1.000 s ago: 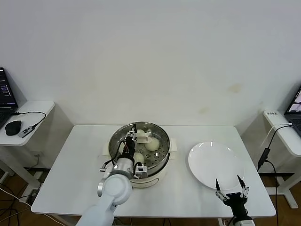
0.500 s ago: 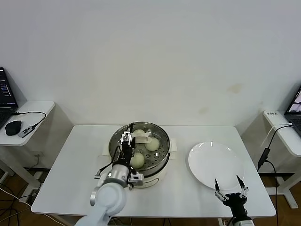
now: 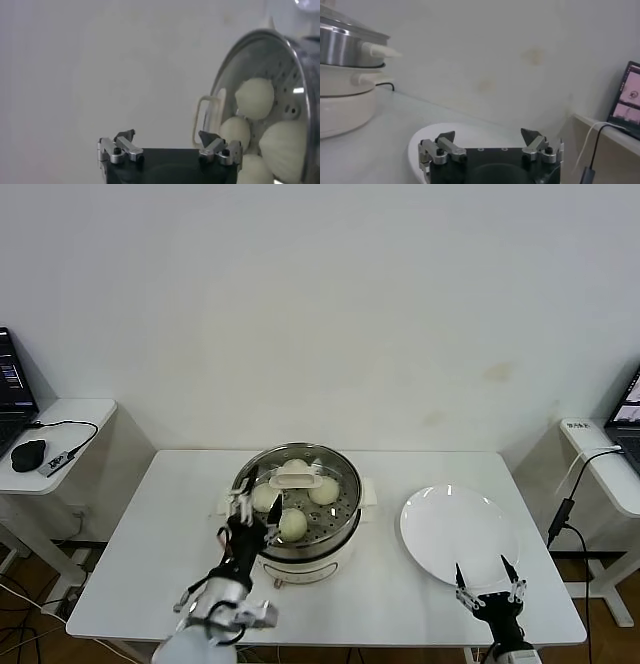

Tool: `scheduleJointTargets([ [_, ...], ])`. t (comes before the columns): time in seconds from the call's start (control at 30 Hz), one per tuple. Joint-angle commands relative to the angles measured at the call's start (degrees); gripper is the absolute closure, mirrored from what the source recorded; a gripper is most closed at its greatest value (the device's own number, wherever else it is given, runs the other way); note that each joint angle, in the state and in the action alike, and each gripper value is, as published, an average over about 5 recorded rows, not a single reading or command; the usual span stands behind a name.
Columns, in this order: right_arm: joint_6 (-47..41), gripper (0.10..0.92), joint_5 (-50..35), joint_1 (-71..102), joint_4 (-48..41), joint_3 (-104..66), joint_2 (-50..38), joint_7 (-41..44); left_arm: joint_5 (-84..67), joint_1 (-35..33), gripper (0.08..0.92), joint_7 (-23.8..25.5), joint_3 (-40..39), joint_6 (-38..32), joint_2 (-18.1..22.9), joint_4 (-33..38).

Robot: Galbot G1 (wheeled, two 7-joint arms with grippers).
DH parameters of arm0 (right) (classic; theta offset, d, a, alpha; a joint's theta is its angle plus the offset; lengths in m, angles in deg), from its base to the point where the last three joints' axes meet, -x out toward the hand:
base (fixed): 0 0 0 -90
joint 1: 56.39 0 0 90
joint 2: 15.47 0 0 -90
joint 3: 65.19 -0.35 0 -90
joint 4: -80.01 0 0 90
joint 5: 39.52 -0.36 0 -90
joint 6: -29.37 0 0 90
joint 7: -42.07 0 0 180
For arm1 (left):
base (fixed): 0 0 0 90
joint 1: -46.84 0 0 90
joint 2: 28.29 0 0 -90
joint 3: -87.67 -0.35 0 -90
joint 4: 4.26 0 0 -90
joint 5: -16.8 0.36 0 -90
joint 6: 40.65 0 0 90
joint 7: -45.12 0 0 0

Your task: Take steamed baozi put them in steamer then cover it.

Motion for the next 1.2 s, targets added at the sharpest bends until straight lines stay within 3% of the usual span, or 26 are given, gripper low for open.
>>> scheduleJointTargets([
  [0.03, 0.0, 0.203, -1.3, 1.0, 0.2, 1.2, -1.7, 0.2, -57.3, -23.9, 0.177, -14.9, 14.0, -29.5, 5.1, 0.0],
  [0.17, -0.2, 0.203, -2.9, 2.2, 0.8, 2.7, -3.7, 0.3, -64.6, -26.6, 0.177, -14.4, 14.9, -28.5, 6.0, -1.4],
  [0.47, -1.7, 0.203, -5.6, 5.8, 4.9, 4.8, -4.3, 1.2, -65.1, -27.4, 0.177, -14.5, 19.2, -29.2, 5.9, -7.8],
  [0.67, -1.1, 0.203, -5.7, 5.9, 5.0, 4.4, -4.1, 1.1, -66.4, -25.7, 0.177, -11.0, 23.2, -29.5, 5.7, -12.0],
  [0.83, -1.4, 0.203, -5.7, 5.3, 5.3, 4.7, -3.4, 1.0, -65.9, -24.9, 0.177, -7.3, 24.7, -28.4, 5.9, -12.0],
  [1.2, -6.1, 0.203, -9.1, 4.7, 6.0, 4.6, -2.8, 2.1, -63.0, -23.2, 0.177, -5.6, 23.9, -27.4, 7.0, -10.1],
])
